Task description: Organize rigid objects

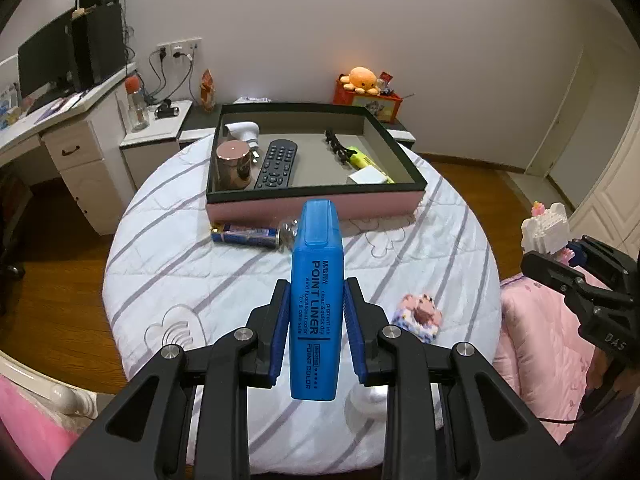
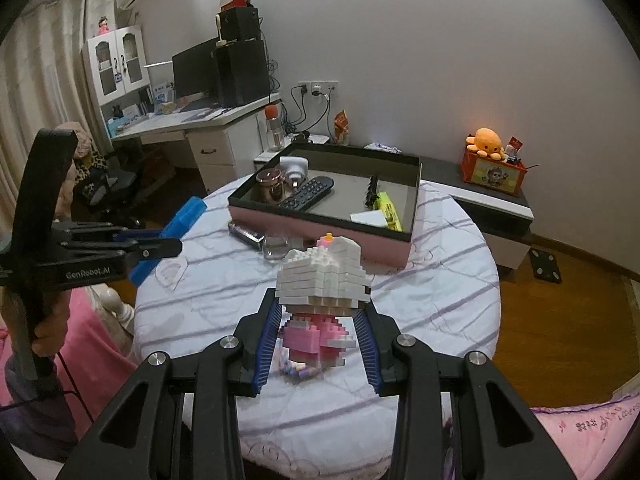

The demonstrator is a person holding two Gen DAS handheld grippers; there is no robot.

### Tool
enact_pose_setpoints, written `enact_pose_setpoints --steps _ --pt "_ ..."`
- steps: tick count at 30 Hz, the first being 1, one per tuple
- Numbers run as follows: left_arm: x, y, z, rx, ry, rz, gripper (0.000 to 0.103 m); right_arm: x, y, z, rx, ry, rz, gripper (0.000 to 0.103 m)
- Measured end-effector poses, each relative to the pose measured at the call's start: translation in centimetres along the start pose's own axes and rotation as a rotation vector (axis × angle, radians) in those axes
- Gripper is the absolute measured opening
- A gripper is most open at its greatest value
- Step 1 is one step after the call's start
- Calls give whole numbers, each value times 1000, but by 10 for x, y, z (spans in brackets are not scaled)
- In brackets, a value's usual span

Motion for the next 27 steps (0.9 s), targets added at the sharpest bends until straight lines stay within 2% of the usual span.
enact_pose_setpoints --steps 4,11,19,27 --pt "15 4 18 8 5 -19 26 13 -7 17 24 -5 12 38" --pt "54 14 68 27 11 -35 26 54 -23 57 41 3 14 38" --pt "118 31 119 26 59 -43 26 125 -38 96 31 64 22 38" --pt "175 51 127 -23 160 -28 26 185 -58 101 28 140 31 38"
Point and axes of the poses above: each gripper's, at about its wrist camera, not at the fingertips, and x roughly the way its jaws point, y to its left, z to its top, the point moved 8 cm from there along x, roughly the way its jaws point, and after that the axes turned 11 degrees about x, right-handed, at the moved point
